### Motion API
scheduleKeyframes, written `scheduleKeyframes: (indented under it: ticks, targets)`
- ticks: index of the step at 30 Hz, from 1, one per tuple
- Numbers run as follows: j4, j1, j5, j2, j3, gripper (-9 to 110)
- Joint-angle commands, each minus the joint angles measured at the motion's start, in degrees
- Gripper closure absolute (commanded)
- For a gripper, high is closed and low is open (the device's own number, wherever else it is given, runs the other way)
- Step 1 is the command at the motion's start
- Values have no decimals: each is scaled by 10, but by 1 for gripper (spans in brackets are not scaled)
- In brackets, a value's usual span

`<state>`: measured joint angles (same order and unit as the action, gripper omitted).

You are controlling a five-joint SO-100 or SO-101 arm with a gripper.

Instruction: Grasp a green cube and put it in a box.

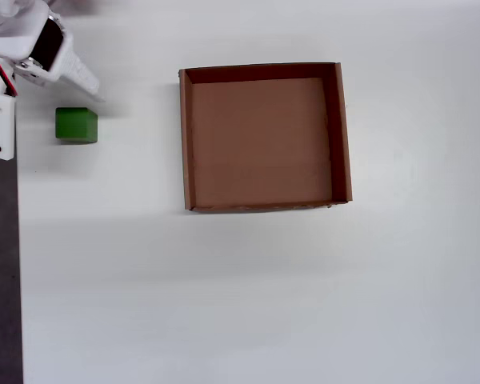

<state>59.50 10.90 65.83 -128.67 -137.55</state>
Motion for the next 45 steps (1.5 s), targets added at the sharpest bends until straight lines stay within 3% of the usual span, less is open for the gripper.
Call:
scheduleKeyframes:
  ticks: [1,18,31,45]
  targets:
    - [3,4,22,25,44,68]
    - [-41,38,148,157,105,68]
    - [-68,13,156,261,177,68]
    - [-105,-6,156,279,148,68]
